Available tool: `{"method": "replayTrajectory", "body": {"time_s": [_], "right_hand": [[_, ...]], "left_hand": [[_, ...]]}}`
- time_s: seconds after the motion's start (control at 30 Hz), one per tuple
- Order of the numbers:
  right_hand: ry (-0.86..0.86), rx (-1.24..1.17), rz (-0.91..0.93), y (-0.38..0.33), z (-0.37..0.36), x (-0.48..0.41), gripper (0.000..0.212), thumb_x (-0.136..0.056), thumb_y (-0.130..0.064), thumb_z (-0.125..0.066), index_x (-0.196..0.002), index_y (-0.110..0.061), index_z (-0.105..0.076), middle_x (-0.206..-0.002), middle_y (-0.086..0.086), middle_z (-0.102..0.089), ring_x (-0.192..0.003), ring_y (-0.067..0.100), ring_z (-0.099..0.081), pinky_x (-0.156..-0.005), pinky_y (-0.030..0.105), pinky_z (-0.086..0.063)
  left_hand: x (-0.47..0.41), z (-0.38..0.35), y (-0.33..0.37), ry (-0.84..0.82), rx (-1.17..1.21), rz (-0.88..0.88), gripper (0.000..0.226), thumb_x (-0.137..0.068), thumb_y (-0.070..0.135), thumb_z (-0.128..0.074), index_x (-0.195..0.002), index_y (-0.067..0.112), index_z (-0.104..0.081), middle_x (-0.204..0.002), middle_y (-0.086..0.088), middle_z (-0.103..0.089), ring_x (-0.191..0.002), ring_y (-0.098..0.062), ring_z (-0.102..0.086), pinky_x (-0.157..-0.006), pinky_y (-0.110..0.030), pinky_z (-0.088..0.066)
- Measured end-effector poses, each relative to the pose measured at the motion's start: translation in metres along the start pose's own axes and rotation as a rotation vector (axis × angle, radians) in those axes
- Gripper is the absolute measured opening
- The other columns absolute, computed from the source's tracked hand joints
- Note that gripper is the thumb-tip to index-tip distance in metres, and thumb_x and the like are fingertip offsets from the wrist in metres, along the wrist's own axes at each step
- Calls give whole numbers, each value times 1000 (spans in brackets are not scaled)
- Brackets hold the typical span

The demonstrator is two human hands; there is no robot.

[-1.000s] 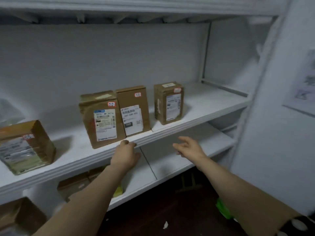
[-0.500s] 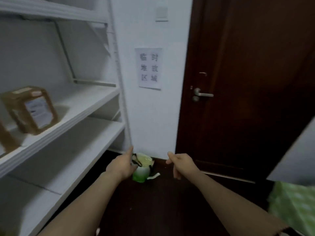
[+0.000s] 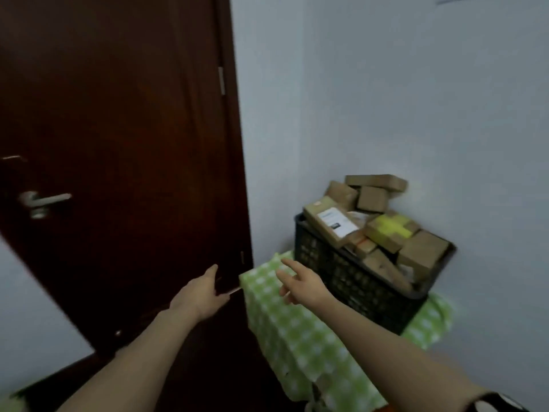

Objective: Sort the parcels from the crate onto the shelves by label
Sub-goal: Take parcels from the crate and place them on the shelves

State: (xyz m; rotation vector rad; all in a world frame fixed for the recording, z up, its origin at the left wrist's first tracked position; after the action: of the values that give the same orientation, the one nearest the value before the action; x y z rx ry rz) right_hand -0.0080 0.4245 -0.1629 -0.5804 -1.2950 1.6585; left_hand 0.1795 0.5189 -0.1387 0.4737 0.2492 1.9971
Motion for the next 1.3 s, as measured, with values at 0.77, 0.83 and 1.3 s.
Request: {"method": "replayTrajectory", "body": {"time_s": [0.77,0.83,1.3], "right_hand": [[398,376,-242,88,264,-224,29,-99,-19,-46,-125,-13,-57,-125,6,-61,-114,24,-56,-92,30,-43],[354,446,-254,89,263,-256,36,-100,-21,-43,-134,-13,-49,-136,8,-55,-123,26,-51,-98,31,-41],[318,458,-274,103,255,-299,29,-95,-25,-51,-122,-16,-55,-115,6,-65,-103,23,-62,-83,31,-49]], "left_hand": [[-349,-125,237,-252,568,42,26,-88,17,-61,-107,-1,-63,-106,-23,-66,-100,-36,-63,-86,-38,-53],[-373,-134,238,-277,660,89,27,-90,14,-61,-109,-5,-63,-109,-24,-65,-103,-37,-62,-87,-37,-52],[-384,-152,234,-479,1223,246,36,-83,-6,-66,-117,-1,-59,-112,-17,-67,-94,-30,-67,-76,-41,-58]]}}
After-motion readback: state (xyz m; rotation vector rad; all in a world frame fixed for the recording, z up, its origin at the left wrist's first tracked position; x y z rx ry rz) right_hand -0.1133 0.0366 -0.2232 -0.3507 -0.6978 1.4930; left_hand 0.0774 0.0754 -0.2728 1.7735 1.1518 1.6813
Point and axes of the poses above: each hand's wrist, its own x-axis away from the middle knuckle, its own z-axis out of the back of the hand, y = z × x, the point moved 7 cm from there along -x, towards the middle knuckle
